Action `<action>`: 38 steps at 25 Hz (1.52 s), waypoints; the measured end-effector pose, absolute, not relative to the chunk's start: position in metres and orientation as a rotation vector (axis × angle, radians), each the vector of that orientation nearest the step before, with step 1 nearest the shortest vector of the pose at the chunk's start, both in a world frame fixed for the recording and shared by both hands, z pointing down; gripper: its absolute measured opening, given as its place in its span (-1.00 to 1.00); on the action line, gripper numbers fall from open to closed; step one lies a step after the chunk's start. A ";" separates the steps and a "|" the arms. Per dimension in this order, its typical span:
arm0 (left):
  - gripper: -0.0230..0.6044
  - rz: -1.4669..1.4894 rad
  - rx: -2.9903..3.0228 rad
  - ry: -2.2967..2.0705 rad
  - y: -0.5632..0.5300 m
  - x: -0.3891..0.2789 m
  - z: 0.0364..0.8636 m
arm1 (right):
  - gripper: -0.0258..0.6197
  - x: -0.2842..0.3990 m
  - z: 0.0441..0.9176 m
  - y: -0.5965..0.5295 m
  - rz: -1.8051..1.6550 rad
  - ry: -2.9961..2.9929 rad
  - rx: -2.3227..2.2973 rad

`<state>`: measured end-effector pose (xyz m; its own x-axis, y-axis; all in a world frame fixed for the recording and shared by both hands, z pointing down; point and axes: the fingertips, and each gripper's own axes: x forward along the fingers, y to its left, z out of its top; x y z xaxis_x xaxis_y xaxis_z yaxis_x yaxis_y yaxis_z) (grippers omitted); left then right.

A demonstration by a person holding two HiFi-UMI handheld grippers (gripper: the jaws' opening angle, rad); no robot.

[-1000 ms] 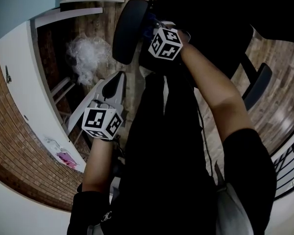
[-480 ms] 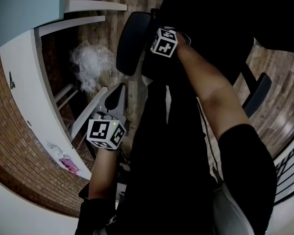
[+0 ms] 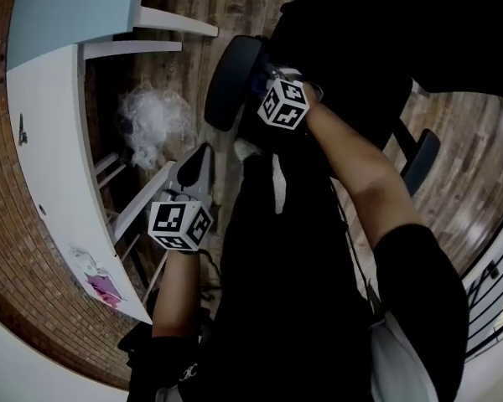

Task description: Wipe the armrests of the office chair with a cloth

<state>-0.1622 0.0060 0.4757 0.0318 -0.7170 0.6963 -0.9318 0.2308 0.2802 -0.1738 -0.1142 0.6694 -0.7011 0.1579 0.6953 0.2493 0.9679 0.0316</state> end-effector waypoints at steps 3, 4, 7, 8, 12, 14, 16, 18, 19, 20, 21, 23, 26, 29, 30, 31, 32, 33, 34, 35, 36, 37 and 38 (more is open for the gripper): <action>-0.91 0.325 1.522 -1.764 0.009 -0.164 0.466 | -0.78 -0.163 0.661 -0.119 -0.143 -2.333 -0.220; -0.91 0.313 1.515 -1.772 0.010 -0.163 0.464 | -0.78 -0.158 0.661 -0.126 -0.114 -2.327 -0.179; -0.91 0.280 1.500 -1.794 0.013 -0.157 0.460 | -0.78 -0.144 0.652 -0.160 -0.044 -2.323 -0.022; -0.91 0.271 1.494 -1.800 0.014 -0.157 0.459 | -0.78 -0.143 0.648 -0.174 -0.031 -2.323 0.030; -0.91 0.237 1.464 -1.819 0.019 -0.157 0.459 | -0.78 -0.142 0.628 -0.212 0.015 -2.325 0.161; -0.91 0.224 1.452 -1.824 0.023 -0.154 0.457 | -0.78 -0.144 0.622 -0.204 0.018 -2.322 0.110; -0.91 0.209 1.441 -1.831 0.026 -0.151 0.455 | -0.78 -0.144 0.617 -0.184 -0.026 -2.319 0.016; -0.91 0.194 1.428 -1.841 0.029 -0.150 0.454 | -0.78 -0.145 0.611 -0.160 -0.087 -2.319 -0.076; -0.91 0.190 1.422 -1.844 0.030 -0.150 0.455 | -0.78 -0.145 0.610 -0.148 -0.108 -2.318 -0.110; -0.91 0.187 1.416 -1.846 0.032 -0.151 0.455 | -0.78 -0.146 0.609 -0.135 -0.117 -2.317 -0.141; -0.91 0.184 1.412 -1.847 0.035 -0.152 0.456 | -0.78 -0.148 0.607 -0.122 -0.119 -2.316 -0.173; -0.91 0.178 1.403 -1.850 0.039 -0.156 0.456 | -0.78 -0.150 0.604 -0.091 -0.136 -2.310 -0.269; -0.91 0.162 1.384 -1.863 0.046 -0.161 0.455 | -0.78 -0.152 0.598 -0.037 -0.198 -2.292 -0.452; -0.91 0.138 1.361 -1.886 0.052 -0.166 0.454 | -0.78 -0.155 0.595 0.000 -0.273 -2.265 -0.582; -0.91 0.127 1.352 -1.894 0.054 -0.166 0.453 | -0.78 -0.156 0.594 0.006 -0.301 -2.253 -0.613; -0.91 0.118 1.344 -1.900 0.056 -0.166 0.453 | -0.78 -0.157 0.594 0.011 -0.324 -2.241 -0.639; -0.91 0.110 1.336 -1.905 0.059 -0.165 0.454 | -0.78 -0.157 0.592 0.015 -0.341 -2.230 -0.664; -0.91 0.103 1.328 -1.909 0.063 -0.165 0.455 | -0.78 -0.158 0.591 0.019 -0.352 -2.221 -0.693; -0.91 0.097 1.320 -1.912 0.067 -0.165 0.456 | -0.78 -0.158 0.589 0.025 -0.363 -2.214 -0.729; -0.91 0.092 1.312 -1.915 0.071 -0.164 0.458 | -0.78 -0.158 0.587 0.033 -0.377 -2.208 -0.772; -0.91 0.085 1.303 -1.918 0.075 -0.164 0.459 | -0.78 -0.159 0.586 0.042 -0.397 -2.200 -0.815; -0.91 0.078 1.295 -1.922 0.079 -0.164 0.460 | -0.78 -0.160 0.585 0.050 -0.420 -2.189 -0.851; -0.91 0.070 1.286 -1.926 0.083 -0.164 0.461 | -0.78 -0.163 0.586 0.057 -0.439 -2.178 -0.875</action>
